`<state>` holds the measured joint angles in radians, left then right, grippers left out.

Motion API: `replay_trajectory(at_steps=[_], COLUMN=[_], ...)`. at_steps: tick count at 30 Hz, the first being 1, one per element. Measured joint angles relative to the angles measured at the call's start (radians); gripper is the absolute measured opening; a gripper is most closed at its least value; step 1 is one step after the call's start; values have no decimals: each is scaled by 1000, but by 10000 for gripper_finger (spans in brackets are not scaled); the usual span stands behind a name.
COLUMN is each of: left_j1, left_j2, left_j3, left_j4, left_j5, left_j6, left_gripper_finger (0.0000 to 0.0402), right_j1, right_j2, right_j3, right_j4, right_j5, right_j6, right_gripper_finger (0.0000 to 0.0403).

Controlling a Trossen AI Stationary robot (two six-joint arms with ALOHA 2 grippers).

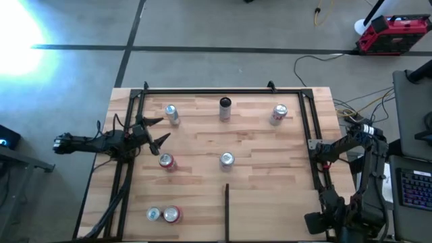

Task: Place canned beverage on shelf
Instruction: Put the bottom right white soda can on the shelf, then put the top white/red soda can on the the shelf

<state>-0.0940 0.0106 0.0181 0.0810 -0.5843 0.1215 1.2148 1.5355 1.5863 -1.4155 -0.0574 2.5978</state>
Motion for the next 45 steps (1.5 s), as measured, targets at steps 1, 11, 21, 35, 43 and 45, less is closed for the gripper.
replay_trajectory(at_steps=[1,11,21,35,43,45], left_j1=[0,0,0,0,0,0], left_j2=[0,0,0,0,0,0], left_j3=[0,0,0,0,0,0], left_j4=[0,0,0,0,0,0], left_j5=[0,0,0,0,0,0], left_j6=[0,0,0,0,0,0], left_gripper_finger=[343,343,343,343,343,343], right_j1=[0,0,0,0,0,0], right_j2=[5,30,30,24,-24,-29], right_j3=[2,20,20,20,92,134], right_j4=[-1,0,12,11,-59,-125], right_j5=[0,-18,-24,-21,-21,-7], right_j6=[1,32,50,46,53,45], right_gripper_finger=[238,238,257,293,296,293])
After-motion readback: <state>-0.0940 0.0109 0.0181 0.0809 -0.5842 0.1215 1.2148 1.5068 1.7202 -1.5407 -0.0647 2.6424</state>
